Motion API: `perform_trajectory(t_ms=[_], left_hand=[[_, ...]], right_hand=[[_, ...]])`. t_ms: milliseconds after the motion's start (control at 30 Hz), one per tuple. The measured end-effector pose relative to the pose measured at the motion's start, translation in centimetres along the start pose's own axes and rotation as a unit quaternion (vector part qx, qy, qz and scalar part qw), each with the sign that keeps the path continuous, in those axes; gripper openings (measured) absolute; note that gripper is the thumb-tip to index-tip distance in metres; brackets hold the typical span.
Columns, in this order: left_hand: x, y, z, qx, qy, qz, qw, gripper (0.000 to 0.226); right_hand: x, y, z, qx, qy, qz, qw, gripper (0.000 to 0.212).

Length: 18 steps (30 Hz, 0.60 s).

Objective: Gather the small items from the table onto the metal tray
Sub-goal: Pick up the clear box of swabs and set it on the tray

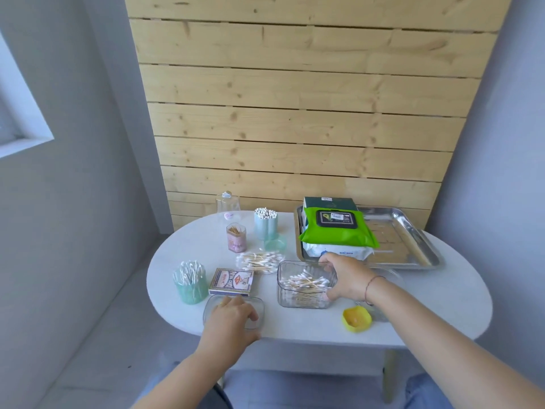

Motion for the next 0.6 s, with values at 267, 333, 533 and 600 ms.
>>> perform_trajectory(t_ms=[267, 333, 533, 600], left_hand=[[-0.1, -0.6, -0.2, 0.008, 0.005, -0.027, 1.0, 0.012], [-0.4, -0.9, -0.3, 0.012, 0.003, -0.023, 1.0, 0.011], [-4.4, -2.6, -1.7, 0.005, -0.045, -0.148, 0.988, 0.023], [-7.4, -4.1, -2.2, 0.016, -0.093, -0.215, 0.972, 0.021]], right_hand=[[0.5, 0.6, 0.2, 0.001, 0.015, -0.024, 1.0, 0.086], [0.4, 1.1, 0.0, -0.002, 0.004, -0.04, 0.999, 0.091], [-2.2, 7.4, -3.0, -0.15, -0.103, -0.022, 0.983, 0.097], [-2.7, 9.9, -4.6, -0.219, -0.092, 0.036, 0.971, 0.103]])
Point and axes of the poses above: each hand's wrist, its own z-axis towards the middle knuckle, its own x-axis out of the palm, y = z × x, the point moved 10 cm from there along z, towards the middle knuckle, and after that the axes turned 1 degree about -x, right-handed, at the moved point
